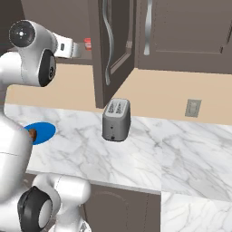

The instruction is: Pick the avocado and bread from the counter and place them on the plate. Then pick the jam from the cabinet and place it next to the plate. Lastly close the cabinet door.

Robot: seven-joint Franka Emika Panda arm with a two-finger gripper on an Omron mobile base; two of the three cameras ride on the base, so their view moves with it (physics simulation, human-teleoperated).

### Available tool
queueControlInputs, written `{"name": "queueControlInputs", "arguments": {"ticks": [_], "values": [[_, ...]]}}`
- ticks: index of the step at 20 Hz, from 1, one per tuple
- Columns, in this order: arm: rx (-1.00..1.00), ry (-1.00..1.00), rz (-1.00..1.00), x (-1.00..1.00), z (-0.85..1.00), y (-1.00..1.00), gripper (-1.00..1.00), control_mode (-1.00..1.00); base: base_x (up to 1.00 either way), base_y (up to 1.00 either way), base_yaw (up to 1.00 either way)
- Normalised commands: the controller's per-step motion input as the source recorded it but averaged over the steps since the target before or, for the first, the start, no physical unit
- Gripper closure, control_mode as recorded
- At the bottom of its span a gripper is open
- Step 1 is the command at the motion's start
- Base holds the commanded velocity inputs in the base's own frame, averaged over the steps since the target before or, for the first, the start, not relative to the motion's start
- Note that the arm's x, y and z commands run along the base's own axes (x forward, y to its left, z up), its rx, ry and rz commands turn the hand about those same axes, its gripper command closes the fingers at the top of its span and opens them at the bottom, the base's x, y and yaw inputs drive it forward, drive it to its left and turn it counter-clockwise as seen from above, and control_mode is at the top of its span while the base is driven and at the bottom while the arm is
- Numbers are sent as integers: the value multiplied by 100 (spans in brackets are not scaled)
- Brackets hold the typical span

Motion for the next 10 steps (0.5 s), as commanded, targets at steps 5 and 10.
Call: {"name": "queueControlInputs", "arguments": {"ticks": [5, 10], "values": [[0, 0, 12, 55, 0, 0, -100, -100, 0, 0, 0], [0, 2, 1, 39, 0, 0, -100, -100, 0, 0, 0]]}}
